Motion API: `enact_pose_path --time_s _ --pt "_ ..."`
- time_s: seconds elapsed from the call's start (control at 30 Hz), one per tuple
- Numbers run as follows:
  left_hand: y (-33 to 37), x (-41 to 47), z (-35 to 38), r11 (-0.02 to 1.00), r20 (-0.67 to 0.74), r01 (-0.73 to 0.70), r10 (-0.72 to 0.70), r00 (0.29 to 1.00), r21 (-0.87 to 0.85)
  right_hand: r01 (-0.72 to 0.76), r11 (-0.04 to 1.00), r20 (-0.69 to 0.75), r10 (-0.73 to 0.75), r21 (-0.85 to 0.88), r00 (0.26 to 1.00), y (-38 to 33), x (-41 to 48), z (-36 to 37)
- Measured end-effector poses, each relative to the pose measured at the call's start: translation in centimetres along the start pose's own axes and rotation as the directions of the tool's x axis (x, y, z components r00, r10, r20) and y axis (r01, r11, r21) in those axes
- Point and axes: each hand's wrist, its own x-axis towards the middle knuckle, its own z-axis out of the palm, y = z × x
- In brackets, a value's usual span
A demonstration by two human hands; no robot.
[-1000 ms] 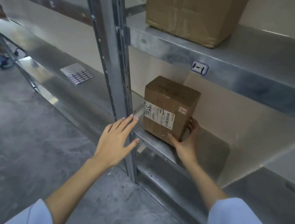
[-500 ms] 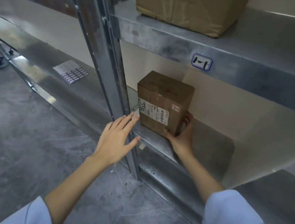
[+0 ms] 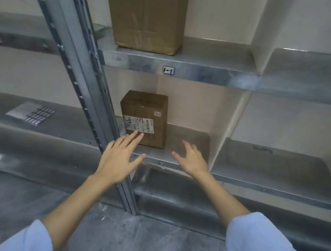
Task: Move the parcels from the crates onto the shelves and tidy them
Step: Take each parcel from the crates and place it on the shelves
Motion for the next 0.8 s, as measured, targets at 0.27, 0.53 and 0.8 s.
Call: enact_pose_path --time_s 0.27,0.53,0.8 --pt "11.8 -1.5 -2.6 0.951 0.043 -0.304 0.307 0.951 -0.059 -0.199 0.980 -0.225 0.199 0.025 0.954 5.5 -13.5 -8.0" --pt "31.1 -1.6 -4.3 0.746 -0.033 -0.652 0.654 0.756 -0.136 -0.438 0.899 -0.506 0.366 -0.026 0.781 15.9 -27.3 -18.9" --pt "53.7 -5.7 -3.7 0.516 -0.074 -0.842 0.844 0.531 -0.158 -0.679 0.732 -0.635 0.552 0.059 0.540 28.1 -43.9 -28.5"
